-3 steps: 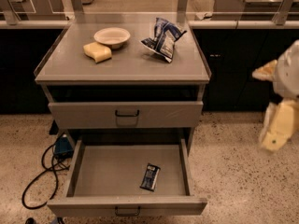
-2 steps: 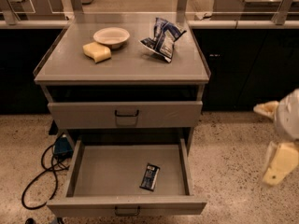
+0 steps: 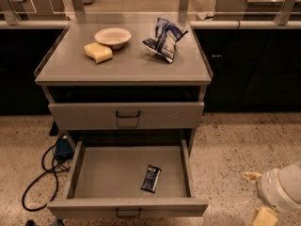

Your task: Pick rxbar blueberry from middle drawer and place on counter

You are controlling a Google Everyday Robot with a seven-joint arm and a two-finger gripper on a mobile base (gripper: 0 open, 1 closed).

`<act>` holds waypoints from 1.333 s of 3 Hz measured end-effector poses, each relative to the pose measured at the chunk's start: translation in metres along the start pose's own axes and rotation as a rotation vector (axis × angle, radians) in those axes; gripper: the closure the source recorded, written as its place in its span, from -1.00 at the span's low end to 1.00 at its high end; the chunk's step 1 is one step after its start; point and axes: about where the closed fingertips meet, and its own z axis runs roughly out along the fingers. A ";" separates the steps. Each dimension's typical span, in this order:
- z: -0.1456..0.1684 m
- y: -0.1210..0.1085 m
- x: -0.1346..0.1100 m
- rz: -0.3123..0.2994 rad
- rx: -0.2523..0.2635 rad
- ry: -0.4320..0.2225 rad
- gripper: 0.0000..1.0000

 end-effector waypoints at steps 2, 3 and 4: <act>0.070 -0.010 0.003 0.005 -0.135 -0.147 -1.00; 0.079 -0.007 0.002 -0.016 -0.137 -0.156 -1.00; 0.088 0.007 -0.046 -0.156 -0.125 -0.249 -1.00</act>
Offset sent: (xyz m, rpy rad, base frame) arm 0.0135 0.0199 -0.0438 0.1440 0.0327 0.0354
